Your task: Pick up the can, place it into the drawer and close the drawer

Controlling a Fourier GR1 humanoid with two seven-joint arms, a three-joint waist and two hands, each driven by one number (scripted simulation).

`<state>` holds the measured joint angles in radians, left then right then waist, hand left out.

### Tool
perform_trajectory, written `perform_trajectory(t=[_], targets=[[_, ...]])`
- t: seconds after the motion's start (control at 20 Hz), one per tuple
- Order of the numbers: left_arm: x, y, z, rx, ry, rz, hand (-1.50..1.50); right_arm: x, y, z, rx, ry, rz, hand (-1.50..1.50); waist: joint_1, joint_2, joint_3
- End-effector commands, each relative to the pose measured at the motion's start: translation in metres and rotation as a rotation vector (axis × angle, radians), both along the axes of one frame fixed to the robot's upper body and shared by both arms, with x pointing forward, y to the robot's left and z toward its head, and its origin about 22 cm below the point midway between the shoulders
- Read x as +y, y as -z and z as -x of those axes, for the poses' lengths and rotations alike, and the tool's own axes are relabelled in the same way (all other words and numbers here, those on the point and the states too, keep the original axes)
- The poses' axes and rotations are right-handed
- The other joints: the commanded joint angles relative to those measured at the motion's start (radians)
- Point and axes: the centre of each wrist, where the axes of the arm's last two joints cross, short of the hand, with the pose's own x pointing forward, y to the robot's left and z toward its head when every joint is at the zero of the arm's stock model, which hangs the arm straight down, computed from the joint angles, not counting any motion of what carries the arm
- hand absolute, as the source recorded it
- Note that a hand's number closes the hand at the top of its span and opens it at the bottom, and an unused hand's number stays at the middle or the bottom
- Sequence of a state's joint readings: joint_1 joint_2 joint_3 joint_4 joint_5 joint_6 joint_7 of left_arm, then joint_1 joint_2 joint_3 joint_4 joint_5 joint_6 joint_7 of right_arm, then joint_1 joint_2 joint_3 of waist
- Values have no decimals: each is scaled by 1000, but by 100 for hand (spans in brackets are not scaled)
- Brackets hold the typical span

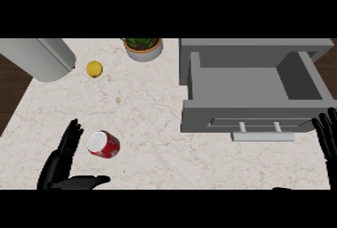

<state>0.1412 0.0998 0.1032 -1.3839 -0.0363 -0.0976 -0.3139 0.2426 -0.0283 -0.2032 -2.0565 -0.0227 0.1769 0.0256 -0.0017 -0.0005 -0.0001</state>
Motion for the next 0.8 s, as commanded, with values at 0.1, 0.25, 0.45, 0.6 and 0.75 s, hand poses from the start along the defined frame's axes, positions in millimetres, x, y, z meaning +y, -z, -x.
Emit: perform_trajectory(t=[0.1, 0.25, 0.45, 0.6, 0.75], targets=[[16, 30, 20, 12, -26, 5, -150, -4, -10, 6, -11, 5, -11, -150, 0, 0, 0], [21, 29, -10, 41, -26, 47, -150, -3, -6, -10, 10, -7, 4, -150, 0, 1, 0], [0, 46, -10, 60, -38, 23, -150, -5, -9, 11, -7, 0, 18, -150, -2, 0, 0], [19, 28, -10, 43, -27, 47, -150, 4, -18, -1, 8, -7, -7, -150, 1, 0, 0], [16, 43, -23, 46, -19, 38, -150, 4, -20, 6, 0, 7, 6, -150, -2, 0, 0]])
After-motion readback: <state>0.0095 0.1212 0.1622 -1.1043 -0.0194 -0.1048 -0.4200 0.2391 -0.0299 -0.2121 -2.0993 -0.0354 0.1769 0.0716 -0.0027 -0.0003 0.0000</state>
